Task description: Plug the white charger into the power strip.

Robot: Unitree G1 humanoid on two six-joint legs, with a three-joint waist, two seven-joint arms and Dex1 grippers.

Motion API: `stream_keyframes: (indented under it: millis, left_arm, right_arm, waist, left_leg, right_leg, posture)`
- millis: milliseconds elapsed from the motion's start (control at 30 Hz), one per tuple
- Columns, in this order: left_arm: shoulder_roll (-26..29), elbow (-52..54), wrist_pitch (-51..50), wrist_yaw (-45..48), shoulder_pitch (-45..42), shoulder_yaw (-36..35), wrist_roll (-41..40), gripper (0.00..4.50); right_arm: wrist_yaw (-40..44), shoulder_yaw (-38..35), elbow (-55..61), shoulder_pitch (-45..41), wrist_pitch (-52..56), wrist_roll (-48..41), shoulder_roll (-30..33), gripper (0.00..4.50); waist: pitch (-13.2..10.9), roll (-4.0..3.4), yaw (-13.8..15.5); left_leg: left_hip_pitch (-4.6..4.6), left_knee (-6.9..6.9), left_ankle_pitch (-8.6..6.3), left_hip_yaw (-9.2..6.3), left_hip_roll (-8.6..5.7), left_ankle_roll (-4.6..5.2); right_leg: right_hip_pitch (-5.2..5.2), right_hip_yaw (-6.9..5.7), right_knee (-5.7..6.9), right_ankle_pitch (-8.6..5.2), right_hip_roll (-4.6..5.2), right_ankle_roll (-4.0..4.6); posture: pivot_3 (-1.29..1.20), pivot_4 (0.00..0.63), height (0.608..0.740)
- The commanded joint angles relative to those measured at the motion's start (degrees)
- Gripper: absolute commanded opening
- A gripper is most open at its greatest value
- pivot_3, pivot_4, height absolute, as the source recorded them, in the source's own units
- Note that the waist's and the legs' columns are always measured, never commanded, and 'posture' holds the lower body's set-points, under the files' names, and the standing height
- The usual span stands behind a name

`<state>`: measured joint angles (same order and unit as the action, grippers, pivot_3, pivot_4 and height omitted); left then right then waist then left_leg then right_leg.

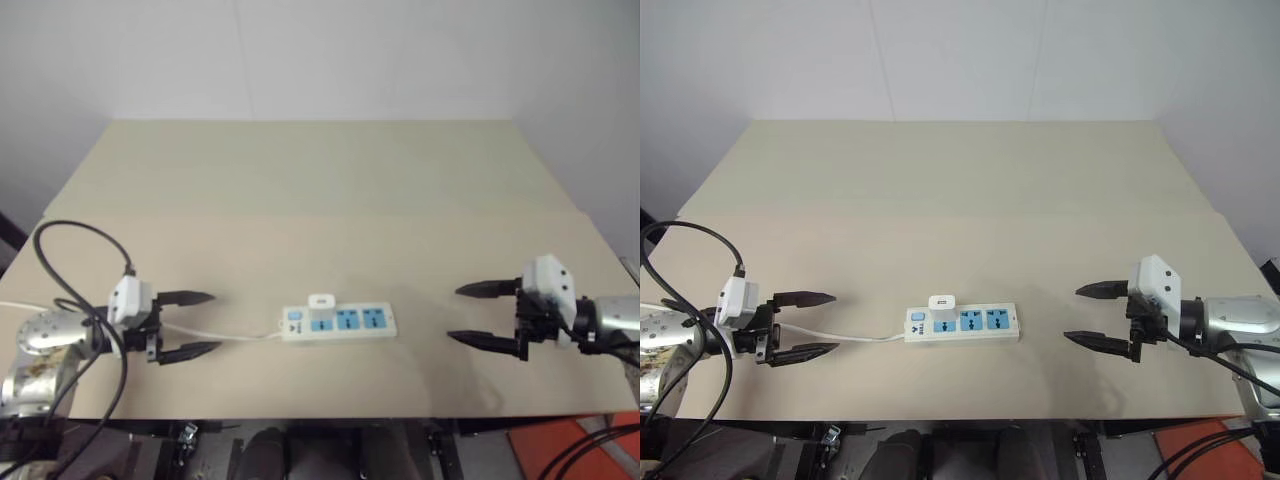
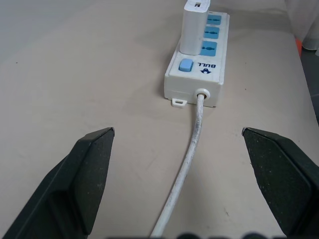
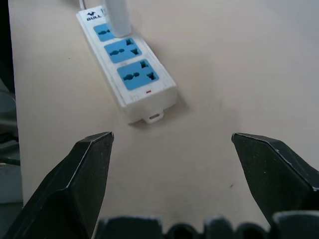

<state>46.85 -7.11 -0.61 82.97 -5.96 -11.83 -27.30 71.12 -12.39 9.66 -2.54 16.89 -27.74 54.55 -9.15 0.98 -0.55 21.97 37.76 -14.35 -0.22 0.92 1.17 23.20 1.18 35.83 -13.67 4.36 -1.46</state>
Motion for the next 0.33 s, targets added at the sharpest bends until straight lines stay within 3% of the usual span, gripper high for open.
stream_keyframes:
  millis: [33,333]
  left_arm:
    - [0.8,0.6,-2.3,2.6,-1.0,-0.2,-2.9,4.48]
    - [3.3,1.8,-10.5,5.9,-2.1,1.7,-4.1,4.48]
  right_arm:
    - [-4.3,-2.6,5.4,1.0,0.9,0.9,0.2,4.5]
    - [-2.8,-2.7,9.5,3.3,3.5,-0.9,2.2,4.5]
  waist:
    - [0.0,0.0,0.0]
    - [0.0,0.03,-0.1]
  left_leg:
    - [0.01,0.0,0.0,0.0,-0.01,0.0]
    - [-0.01,0.01,0.0,0.02,-0.01,0.0]
  right_leg:
    - [0.0,0.0,0.02,0.0,0.0,0.0]
    - [0.0,0.0,0.02,-0.01,-0.08,-0.01]
  posture:
    - [0.0,0.15,0.74]
    - [0.0,0.15,0.74]
